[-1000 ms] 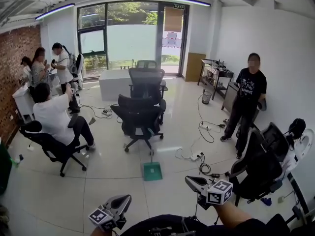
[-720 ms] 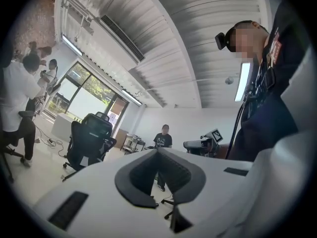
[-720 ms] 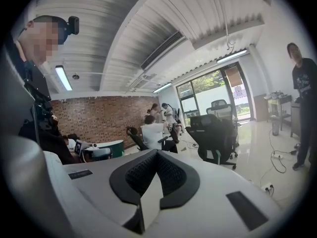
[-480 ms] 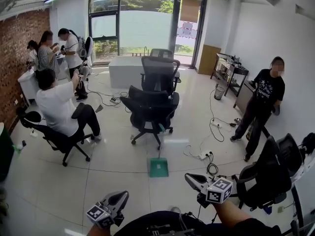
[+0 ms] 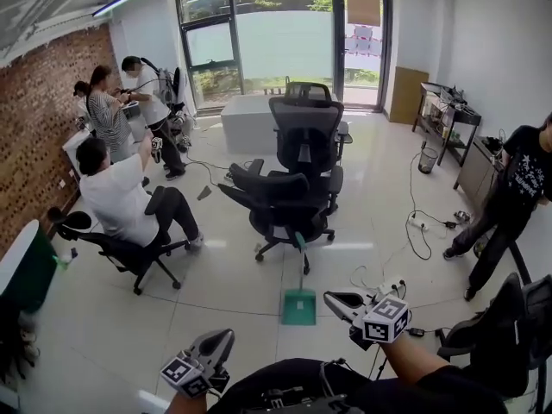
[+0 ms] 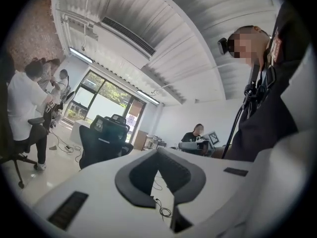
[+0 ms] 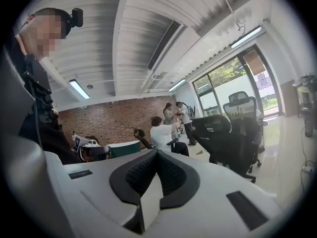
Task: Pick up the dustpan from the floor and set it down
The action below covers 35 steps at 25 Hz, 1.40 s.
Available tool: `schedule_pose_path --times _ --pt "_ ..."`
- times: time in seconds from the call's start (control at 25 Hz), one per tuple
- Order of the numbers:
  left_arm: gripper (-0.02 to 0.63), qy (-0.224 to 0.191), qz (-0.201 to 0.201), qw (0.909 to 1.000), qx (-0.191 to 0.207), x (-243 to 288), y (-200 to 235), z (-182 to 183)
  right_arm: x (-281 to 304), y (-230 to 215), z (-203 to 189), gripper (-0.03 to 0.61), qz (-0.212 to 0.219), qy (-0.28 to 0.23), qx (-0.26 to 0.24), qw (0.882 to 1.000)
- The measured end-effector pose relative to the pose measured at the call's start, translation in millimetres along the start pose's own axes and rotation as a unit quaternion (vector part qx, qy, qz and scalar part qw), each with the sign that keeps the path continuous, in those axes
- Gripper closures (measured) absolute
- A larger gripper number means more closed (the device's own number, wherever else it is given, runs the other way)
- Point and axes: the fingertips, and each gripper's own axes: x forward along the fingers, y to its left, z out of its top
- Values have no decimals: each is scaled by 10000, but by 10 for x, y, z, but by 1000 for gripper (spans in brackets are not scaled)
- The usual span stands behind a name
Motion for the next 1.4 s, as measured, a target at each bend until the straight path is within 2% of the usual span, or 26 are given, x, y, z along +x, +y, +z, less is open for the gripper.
schedule_pose_path --times 0.12,0.24,0.4,0.56,0.8,0.96,1.16,1.32,1.4 --pt "600 93 -32 9999 54 804 7 -48 -89 -810 119 560 41 -2 38 10000" --pt "598 238 -60 9996 146 1409 104 -82 -74 -1415 184 560 29 -5 141 9999" --pt "600 366 -111 9992 79 2052 535 -52 203 -2060 188 560 -9 129 181 9998" --pt "598 470 -453 9979 -61 2649 1289 -32 725 -2710 264 560 -371 238 187 9989" --pt "600 677 -1089 9916 -188 3367 3225 306 2362 -3665 454 560 -1125 517 214 9921" --pt "600 904 -1637 9821 -222 3917 4124 454 3105 -4395 533 560 -1741 791 235 9813" --pt "600 1046 -1687 9795 -352 4431 4841 408 3814 -5198 317 560 -1928 1161 246 9740" --pt "600 1277 -1503 9793 -456 4873 5161 134 4204 -6078 -125 555 -1910 1429 538 9696" --pt "600 1367 -1301 9807 -503 5113 5225 -3 4358 -6521 -455 488 -1770 1717 653 9669"
